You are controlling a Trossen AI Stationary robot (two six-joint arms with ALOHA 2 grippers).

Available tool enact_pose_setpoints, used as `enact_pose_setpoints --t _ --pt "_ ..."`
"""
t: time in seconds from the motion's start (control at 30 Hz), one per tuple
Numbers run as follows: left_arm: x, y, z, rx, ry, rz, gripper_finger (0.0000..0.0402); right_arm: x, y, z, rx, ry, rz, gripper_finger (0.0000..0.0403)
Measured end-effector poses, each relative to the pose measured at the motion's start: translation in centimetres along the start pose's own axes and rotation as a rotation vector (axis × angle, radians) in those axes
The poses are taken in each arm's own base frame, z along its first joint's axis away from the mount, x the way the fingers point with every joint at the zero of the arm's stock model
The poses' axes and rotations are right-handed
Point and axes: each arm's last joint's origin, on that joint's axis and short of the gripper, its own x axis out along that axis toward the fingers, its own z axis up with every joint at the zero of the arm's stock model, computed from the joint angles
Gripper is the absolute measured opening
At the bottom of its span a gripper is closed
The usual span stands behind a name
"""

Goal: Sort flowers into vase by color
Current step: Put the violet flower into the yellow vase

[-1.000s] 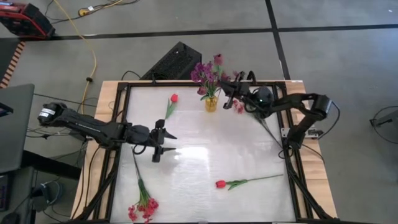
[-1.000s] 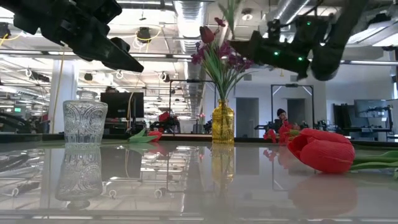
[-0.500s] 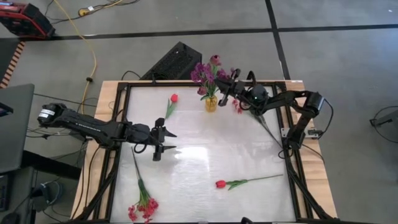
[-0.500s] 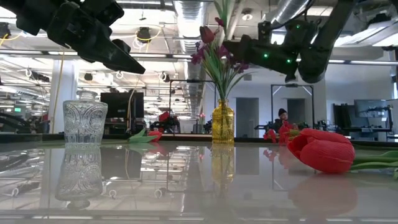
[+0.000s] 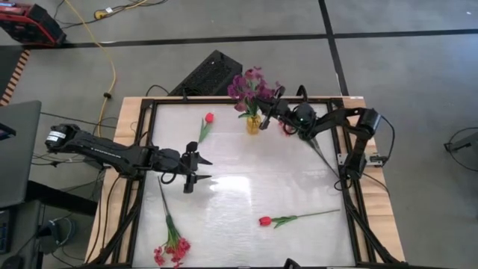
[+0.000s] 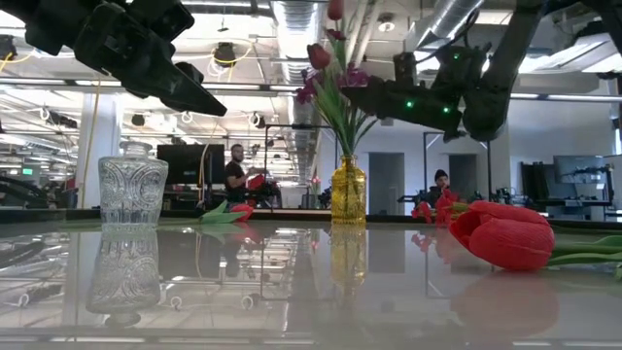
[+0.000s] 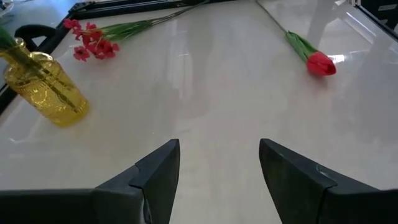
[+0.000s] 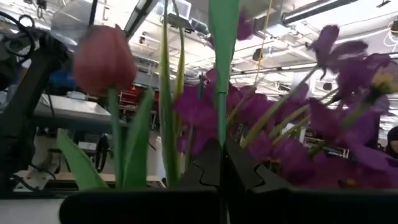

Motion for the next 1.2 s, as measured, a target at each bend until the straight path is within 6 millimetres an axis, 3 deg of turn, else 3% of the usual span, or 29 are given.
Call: enact_pose_setpoints --t 0.37,0.77,1.2 --pt "0.0 0.0 -0.1 -0.018 0.015 -0.001 0.0210 0.1 0.5 -0.3 0.035 0.037 0.013 0.0025" --pt "0.0 0.0 -0.4 -0.033 0.039 -0.001 0.0210 -1.7 0.8 -1.0 0.109 0.129 0.021 0.0029" --pt "0.0 0.0 -0.4 -0.049 0.039 -0.001 0.0210 -1.8 1.1 -1.6 0.138 0.194 0.033 0.0085"
